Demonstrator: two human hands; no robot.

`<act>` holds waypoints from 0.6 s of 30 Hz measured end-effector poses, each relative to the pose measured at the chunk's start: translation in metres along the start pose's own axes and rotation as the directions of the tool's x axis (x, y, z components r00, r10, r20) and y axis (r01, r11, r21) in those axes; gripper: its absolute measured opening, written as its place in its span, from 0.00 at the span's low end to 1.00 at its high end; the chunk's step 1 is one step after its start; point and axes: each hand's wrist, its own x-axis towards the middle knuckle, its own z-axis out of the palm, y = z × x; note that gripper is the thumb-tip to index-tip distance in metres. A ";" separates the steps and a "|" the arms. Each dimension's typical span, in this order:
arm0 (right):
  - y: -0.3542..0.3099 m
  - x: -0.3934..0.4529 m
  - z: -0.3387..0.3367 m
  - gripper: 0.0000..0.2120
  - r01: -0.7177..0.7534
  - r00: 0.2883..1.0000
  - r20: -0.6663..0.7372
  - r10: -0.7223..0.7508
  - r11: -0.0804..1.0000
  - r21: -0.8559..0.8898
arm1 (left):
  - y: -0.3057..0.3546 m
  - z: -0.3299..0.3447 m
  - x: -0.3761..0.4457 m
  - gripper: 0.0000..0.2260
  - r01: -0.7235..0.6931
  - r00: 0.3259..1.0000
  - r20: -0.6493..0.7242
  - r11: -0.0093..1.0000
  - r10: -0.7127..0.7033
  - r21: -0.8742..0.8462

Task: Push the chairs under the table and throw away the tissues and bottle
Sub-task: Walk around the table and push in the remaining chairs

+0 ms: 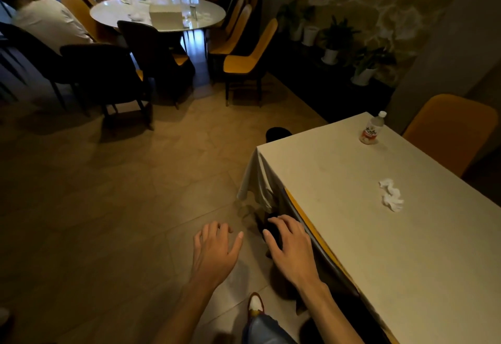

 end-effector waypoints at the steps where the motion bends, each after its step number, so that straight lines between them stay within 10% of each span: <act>1: 0.003 0.011 0.001 0.22 0.007 1.000 -0.004 -0.007 1.000 0.015 | 0.000 0.002 0.011 0.15 0.005 1.000 -0.004 1.000 -0.005 -0.001; 18: 0.043 0.226 -0.014 0.21 0.071 0.997 0.011 -0.071 0.997 0.015 | 0.027 0.034 0.217 0.14 0.071 0.997 -0.005 0.997 -0.071 -0.003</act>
